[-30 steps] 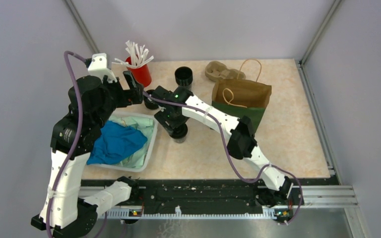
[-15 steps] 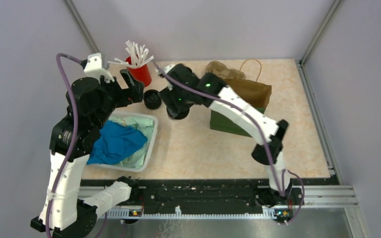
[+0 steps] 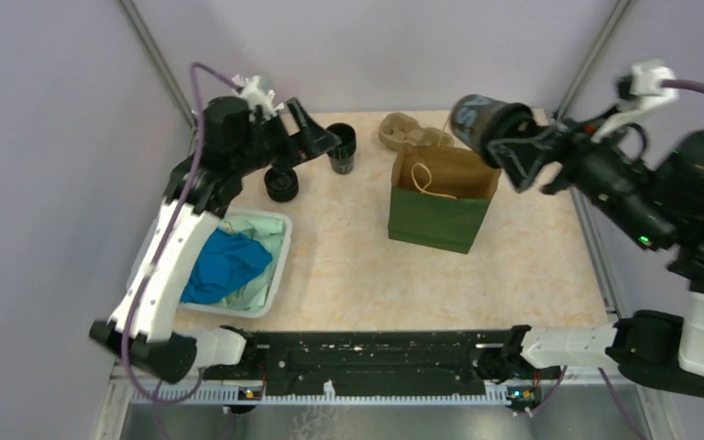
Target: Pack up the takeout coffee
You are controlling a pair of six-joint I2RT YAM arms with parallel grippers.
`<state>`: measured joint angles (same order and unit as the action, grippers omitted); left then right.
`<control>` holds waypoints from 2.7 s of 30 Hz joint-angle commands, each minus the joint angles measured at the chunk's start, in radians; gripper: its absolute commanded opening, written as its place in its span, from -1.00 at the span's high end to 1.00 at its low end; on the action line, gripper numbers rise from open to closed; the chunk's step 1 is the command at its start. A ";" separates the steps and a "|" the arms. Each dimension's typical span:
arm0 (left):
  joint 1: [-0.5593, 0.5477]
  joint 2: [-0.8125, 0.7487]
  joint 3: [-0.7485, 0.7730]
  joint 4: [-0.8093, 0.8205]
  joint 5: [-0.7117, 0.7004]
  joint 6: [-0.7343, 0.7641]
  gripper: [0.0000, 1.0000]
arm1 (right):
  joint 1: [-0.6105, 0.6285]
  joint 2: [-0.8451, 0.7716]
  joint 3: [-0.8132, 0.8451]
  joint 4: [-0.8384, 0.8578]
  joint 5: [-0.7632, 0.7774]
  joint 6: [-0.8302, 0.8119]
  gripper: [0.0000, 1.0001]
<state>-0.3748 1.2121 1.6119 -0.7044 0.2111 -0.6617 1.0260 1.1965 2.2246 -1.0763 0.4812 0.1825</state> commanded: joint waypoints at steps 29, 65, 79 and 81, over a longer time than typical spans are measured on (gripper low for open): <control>-0.369 0.745 0.544 -0.203 -0.262 0.054 0.00 | 0.008 -0.263 -0.154 -0.321 0.010 -0.038 -0.08; -0.476 -0.133 -0.789 0.902 -0.635 0.552 1.00 | 0.008 -0.338 -0.434 0.126 0.246 -0.351 0.15; -0.475 -0.147 -0.766 0.926 -0.653 0.663 1.00 | 0.008 -0.308 -0.501 0.133 0.137 -0.323 0.19; -0.475 -0.150 -0.757 0.881 -0.665 0.663 1.00 | 0.008 -0.301 -0.492 0.105 0.079 -0.310 0.19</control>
<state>-0.8509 1.0634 0.7906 0.1928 -0.4255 -0.0193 1.0260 0.8768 1.6905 -0.9684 0.6613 -0.1467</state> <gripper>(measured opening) 0.006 0.681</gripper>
